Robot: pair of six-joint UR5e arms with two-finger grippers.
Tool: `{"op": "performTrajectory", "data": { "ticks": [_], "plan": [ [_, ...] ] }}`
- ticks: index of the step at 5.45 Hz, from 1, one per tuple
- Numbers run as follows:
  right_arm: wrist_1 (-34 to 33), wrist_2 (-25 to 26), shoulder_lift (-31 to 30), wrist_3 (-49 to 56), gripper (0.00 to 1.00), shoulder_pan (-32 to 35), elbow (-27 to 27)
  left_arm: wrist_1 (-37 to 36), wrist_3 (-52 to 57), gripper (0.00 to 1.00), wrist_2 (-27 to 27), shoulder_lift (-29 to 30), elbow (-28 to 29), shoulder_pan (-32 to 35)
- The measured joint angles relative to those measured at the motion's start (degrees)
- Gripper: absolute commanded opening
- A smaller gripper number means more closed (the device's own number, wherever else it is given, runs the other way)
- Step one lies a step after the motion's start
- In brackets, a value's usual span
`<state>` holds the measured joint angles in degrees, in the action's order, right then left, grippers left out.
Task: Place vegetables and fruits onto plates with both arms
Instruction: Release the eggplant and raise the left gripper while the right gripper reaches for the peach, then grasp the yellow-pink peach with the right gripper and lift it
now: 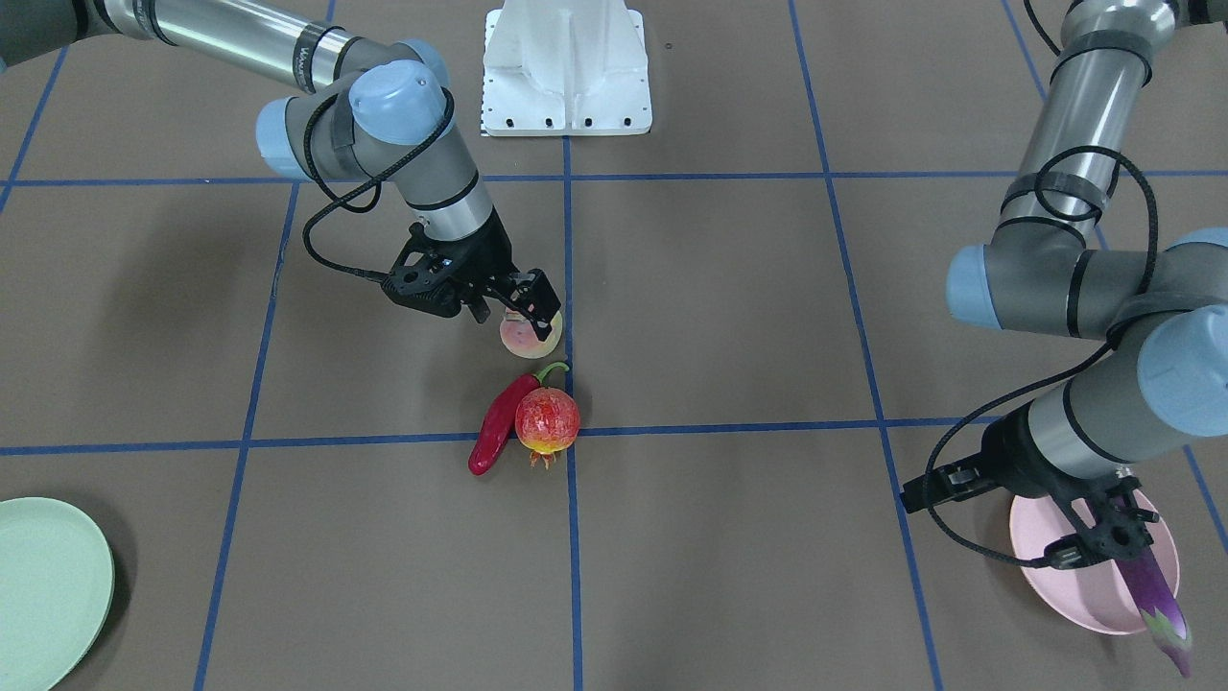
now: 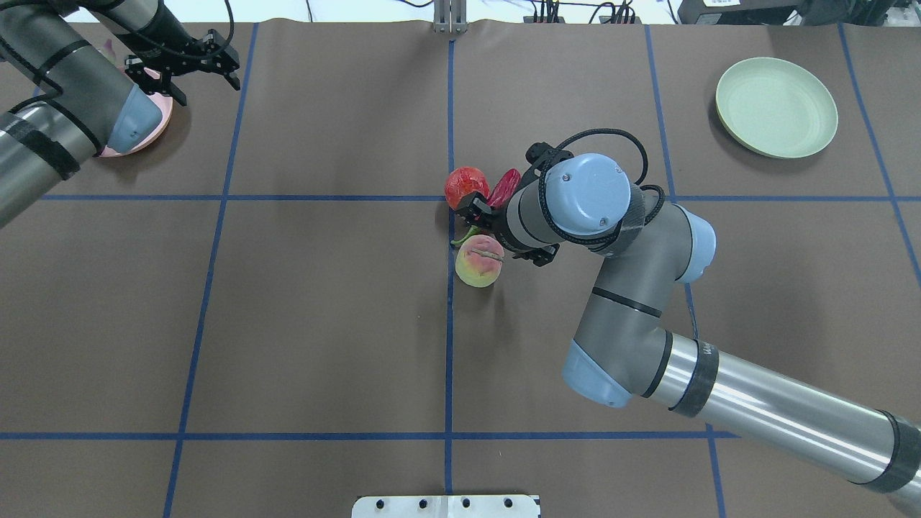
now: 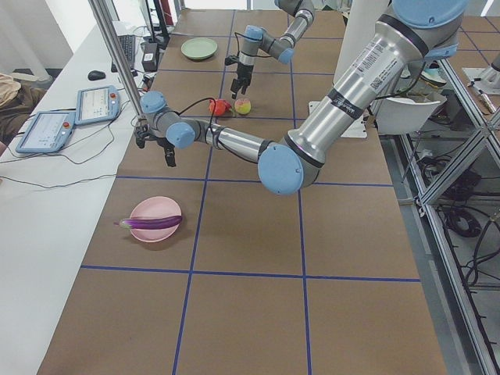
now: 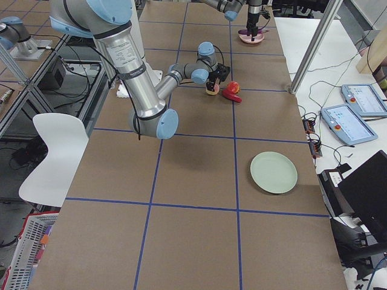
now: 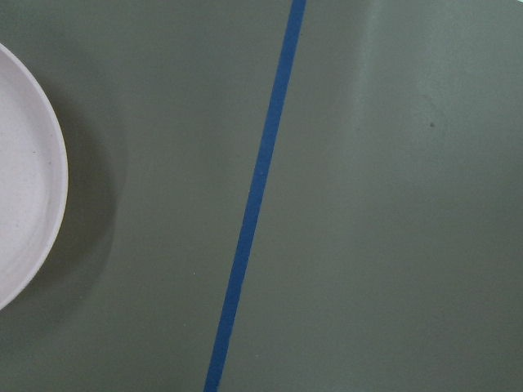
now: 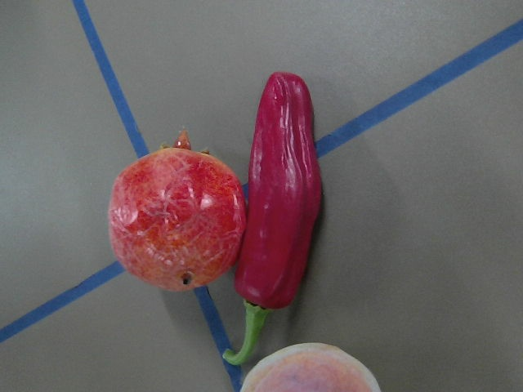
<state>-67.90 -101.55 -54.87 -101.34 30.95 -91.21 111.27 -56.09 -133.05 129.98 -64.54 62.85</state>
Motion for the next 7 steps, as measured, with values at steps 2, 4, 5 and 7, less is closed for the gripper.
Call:
{"op": "performTrajectory", "data": {
  "ticks": [2,4,5,7],
  "plan": [
    [0.1,0.2,-0.3,-0.5,1.00,-1.1,0.6,0.0,-0.2,1.00,0.1,0.0,-0.2,-0.3],
    [0.2,0.7,-0.5,-2.0,1.00,-2.1,0.7,0.0,-0.2,1.00,0.1,0.0,-0.4,-0.4],
    [0.2,1.3,-0.5,-2.4,1.00,-2.8,0.8,-0.1,-0.2,1.00,0.1,0.0,-0.5,-0.4],
    [0.3,2.7,-0.1,-3.0,0.98,-3.6,0.9,-0.1,-0.3,1.00,0.1,0.0,-0.8,-0.5]
  ]
}}
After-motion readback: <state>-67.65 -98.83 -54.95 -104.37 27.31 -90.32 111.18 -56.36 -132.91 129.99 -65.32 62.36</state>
